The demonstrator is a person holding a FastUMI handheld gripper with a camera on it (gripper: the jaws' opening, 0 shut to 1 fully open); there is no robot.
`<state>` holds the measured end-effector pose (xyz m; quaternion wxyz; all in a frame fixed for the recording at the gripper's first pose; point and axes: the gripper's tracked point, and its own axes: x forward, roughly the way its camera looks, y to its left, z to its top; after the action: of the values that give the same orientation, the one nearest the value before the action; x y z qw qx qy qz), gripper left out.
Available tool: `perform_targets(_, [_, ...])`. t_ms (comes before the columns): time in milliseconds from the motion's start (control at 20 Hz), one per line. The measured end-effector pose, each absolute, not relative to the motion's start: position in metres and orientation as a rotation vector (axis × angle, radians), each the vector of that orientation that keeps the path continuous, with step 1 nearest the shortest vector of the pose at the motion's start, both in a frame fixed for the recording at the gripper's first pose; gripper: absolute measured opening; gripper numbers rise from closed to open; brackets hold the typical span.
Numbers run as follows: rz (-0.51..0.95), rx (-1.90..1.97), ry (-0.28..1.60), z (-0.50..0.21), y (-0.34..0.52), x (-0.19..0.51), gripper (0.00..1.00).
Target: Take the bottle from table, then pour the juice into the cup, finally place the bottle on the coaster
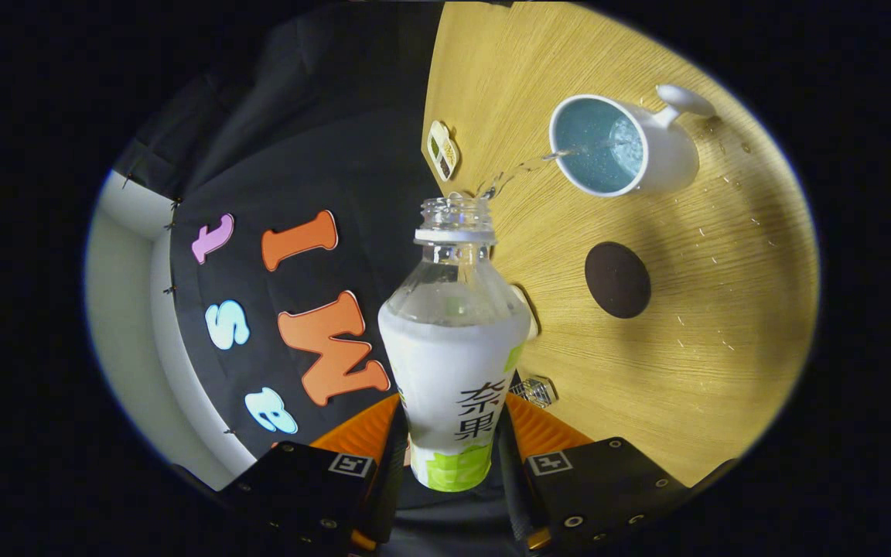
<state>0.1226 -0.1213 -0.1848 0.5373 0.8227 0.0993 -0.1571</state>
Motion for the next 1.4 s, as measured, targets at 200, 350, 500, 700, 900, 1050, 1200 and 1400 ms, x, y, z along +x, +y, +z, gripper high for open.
perform_targets(200, [-0.386, 1.989, 0.230, -0.184, -0.126, 0.123, 0.58])
perform_targets(350, [-0.388, 2.005, 0.224, -0.182, -0.130, 0.122, 0.58])
perform_targets(500, [-0.392, 2.017, 0.220, -0.179, -0.132, 0.122, 0.58])
perform_targets(700, [-0.390, 2.052, 0.206, -0.174, -0.133, 0.125, 0.58])
perform_targets(900, [-0.394, 2.071, 0.209, -0.172, -0.136, 0.124, 0.58])
perform_targets(1050, [-0.397, 2.094, 0.199, -0.166, -0.138, 0.127, 0.58])
perform_targets(1200, [-0.396, 2.124, 0.182, -0.164, -0.141, 0.128, 0.58])
perform_targets(1400, [-0.386, 2.163, 0.160, -0.159, -0.143, 0.129, 0.58])
